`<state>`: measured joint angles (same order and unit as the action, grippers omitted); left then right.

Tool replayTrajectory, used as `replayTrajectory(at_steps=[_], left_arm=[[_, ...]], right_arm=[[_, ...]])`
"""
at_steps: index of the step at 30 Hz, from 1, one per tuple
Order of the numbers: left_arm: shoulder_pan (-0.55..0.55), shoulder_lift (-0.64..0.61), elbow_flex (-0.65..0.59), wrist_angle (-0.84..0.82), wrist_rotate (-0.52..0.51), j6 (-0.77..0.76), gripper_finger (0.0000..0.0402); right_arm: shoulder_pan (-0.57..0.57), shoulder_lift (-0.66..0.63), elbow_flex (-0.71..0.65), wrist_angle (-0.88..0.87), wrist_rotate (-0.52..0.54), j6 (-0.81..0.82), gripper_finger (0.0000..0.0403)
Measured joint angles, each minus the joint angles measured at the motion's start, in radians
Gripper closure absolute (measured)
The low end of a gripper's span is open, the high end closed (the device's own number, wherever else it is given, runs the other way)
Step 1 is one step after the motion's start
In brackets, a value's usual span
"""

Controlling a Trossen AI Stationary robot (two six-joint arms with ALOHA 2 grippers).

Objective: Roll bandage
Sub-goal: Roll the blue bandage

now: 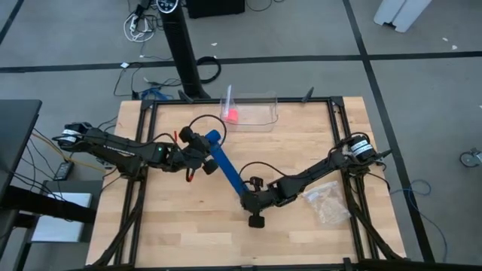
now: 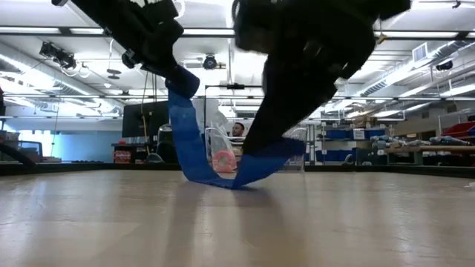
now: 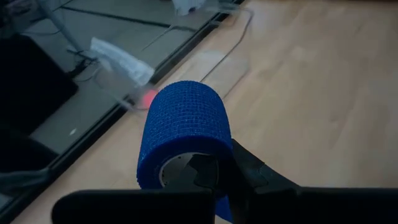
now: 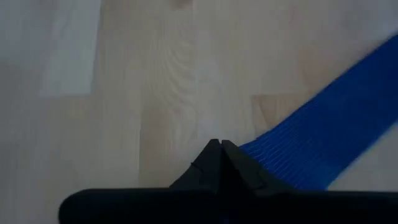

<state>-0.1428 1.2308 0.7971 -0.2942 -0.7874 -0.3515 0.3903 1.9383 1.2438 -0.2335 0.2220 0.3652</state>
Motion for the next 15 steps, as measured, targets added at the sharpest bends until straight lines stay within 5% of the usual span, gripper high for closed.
replayTrajectory(at_steps=[15], left_arm=[[0.098, -0.004, -0.051, -0.089, -0.035, -0.024, 0.0382]], right_arm=[[0.141, -0.161, 0.000, -0.082, 0.290, -0.020, 0.0397]])
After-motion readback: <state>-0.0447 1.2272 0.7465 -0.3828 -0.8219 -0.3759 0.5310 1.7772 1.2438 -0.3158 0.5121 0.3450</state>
